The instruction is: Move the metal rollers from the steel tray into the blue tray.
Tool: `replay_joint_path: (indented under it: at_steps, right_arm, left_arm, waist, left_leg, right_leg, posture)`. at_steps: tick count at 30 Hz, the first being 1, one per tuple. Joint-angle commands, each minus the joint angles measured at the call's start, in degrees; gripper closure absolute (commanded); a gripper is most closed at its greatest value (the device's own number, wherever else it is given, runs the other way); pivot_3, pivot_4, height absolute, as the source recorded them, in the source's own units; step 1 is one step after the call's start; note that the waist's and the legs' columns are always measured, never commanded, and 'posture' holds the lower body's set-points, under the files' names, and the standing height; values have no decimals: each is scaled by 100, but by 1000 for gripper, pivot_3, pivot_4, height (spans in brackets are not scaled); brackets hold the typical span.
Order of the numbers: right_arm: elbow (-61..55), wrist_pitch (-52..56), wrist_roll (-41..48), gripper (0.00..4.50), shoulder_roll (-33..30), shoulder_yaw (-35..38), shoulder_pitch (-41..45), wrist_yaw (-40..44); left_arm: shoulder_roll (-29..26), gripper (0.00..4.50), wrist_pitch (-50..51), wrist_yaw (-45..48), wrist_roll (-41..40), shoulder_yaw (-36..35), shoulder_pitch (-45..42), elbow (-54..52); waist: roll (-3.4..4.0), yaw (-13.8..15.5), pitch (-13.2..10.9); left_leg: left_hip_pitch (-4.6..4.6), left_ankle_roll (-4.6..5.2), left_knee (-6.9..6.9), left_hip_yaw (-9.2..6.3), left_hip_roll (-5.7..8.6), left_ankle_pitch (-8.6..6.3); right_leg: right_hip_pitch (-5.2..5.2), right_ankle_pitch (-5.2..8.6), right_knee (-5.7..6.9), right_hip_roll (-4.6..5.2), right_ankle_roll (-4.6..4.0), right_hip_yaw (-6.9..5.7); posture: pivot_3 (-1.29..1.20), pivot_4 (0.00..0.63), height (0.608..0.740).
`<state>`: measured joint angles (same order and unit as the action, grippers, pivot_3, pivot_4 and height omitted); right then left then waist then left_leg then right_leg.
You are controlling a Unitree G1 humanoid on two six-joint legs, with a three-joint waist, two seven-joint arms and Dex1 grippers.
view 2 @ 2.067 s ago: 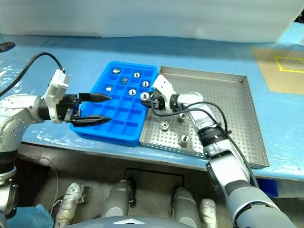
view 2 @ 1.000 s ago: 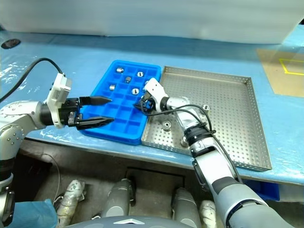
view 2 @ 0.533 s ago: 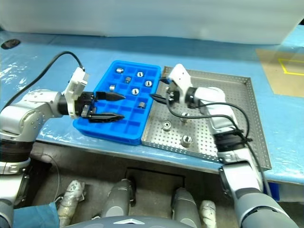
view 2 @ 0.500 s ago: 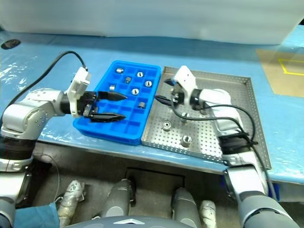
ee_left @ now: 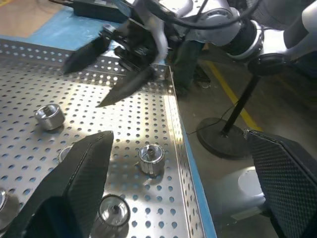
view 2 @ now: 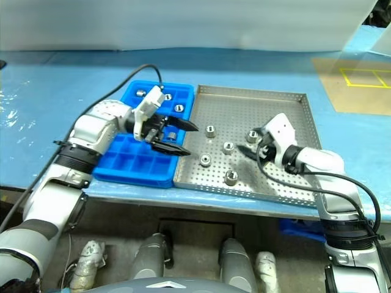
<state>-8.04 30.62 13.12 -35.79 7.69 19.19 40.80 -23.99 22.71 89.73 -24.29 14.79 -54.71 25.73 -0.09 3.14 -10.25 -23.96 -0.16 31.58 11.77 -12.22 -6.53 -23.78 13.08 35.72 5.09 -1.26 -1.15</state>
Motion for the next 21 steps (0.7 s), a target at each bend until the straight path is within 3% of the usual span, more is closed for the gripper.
replay_joint_path:
  at_steps: [1, 14, 21]
  right_arm:
    - [578, -548, -171, 553, 91, 195, 219, -396]
    - [2365, -1442, -552, 553, 1177, -564, 1088, -821]
    - [3584, -1994, -662, 553, 1216, -460, 1550, -1002]
  left_arm:
    - [72, 0, -125, 189, 43, -101, -253, 55]
    - [-161, 0, -115, 84, 192, -395, -141, 152]
    - [-342, 0, -55, -50, 217, -423, 217, -294]
  waist:
    - [0, -48, 0]
    - [2, -76, 0]
    - [3, -25, 0]
  left_leg:
    - [0, 3, 5, 0, 0, -2]
    - [-6, 25, 31, 0, -4, -16]
    - [-10, 43, 43, -1, 5, -28]
  right_leg:
    - [3, -1, 0, 0, -1, 0]
    - [12, -2, 1, 3, -3, -7]
    - [26, -1, -5, 20, -4, -15]
  posture:
    - [-300, 150, 740]
    - [-220, 150, 740]
    - [-181, 150, 740]
